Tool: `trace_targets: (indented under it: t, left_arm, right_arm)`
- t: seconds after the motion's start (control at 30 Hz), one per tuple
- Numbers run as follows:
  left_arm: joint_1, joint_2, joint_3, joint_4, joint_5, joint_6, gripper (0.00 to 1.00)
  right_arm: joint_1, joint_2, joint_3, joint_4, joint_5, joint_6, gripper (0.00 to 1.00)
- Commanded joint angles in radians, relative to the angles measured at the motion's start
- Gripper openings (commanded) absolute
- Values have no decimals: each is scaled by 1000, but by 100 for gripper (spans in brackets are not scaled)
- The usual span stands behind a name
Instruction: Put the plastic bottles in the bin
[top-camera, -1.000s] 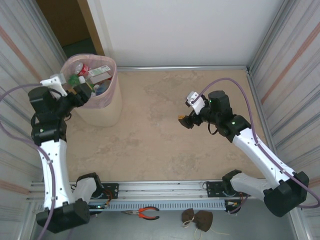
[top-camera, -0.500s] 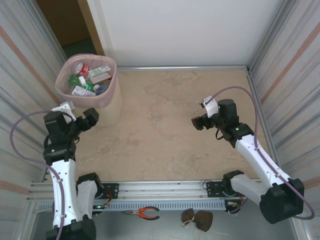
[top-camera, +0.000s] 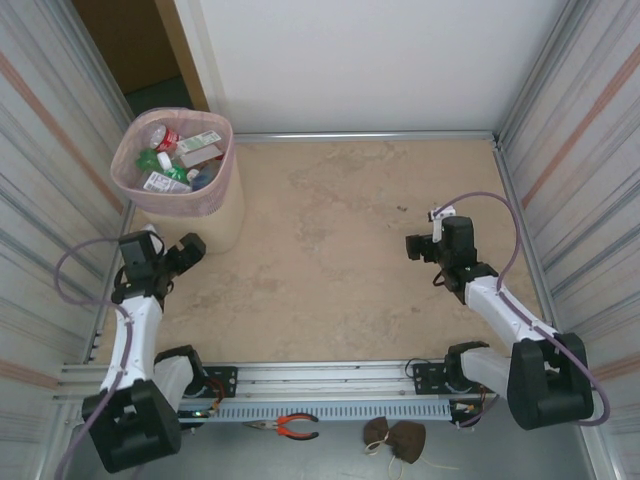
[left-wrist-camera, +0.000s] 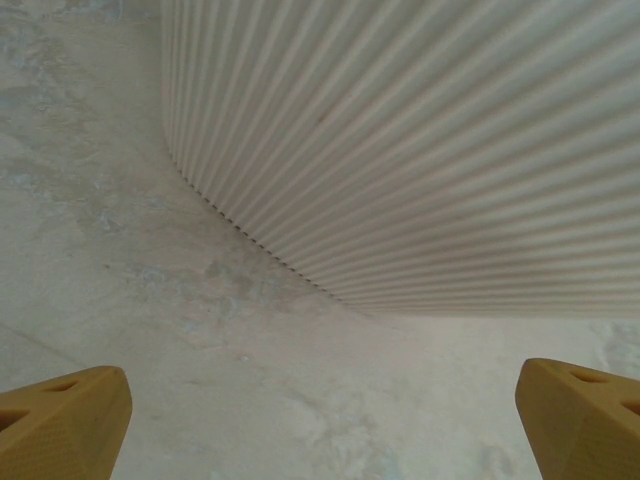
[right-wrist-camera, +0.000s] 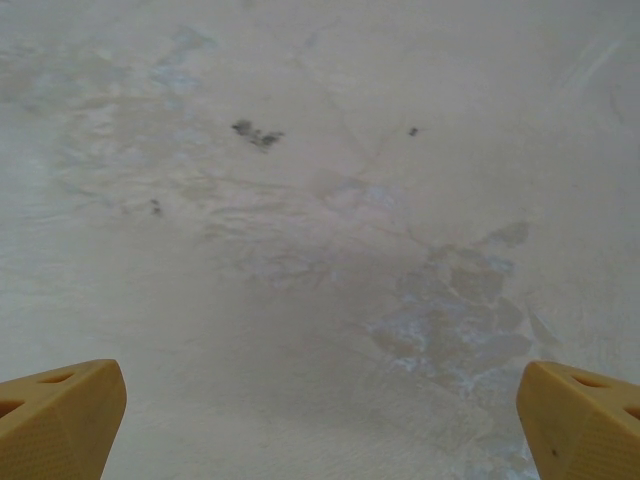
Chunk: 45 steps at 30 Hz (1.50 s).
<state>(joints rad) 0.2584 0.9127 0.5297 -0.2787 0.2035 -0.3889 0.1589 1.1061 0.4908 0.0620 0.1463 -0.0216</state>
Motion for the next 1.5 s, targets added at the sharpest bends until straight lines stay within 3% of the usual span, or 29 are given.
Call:
trace_targets:
  t: [0.0,0.23,0.43,0.67,0.97,1.17,1.2,1.47]
  left_arm:
    - [-60,32,-18,186,-105,86,99]
    - [-189,119,-87,482,-161,348,99]
    - [-192,226,-212,862,-77,382,99]
    - [-200,376,-227,1071,-76,412,99]
    - [-196,605,-259,1360,60,444,99]
    - [-201,604,-127,1091,61,468,99]
    - [-224,600,-123,1080,21,472,99]
    - [-229,603,-120,1078,16,478,99]
  right_arm:
    - [-22,14,-27,141,61,33,99]
    - [-64,32,-118,357,23,25,99]
    - [-91,79,-169,514,-5,22,99]
    - [-144,165,-206,689,-56,45,99]
    - [-172,347,-178,839,-135,78,99]
    - [-168,436,-125,825,-150,64,99]
    - [-173,428,-104,766,-147,72,99]
    - [-196,436,-86,744,-149,104,99]
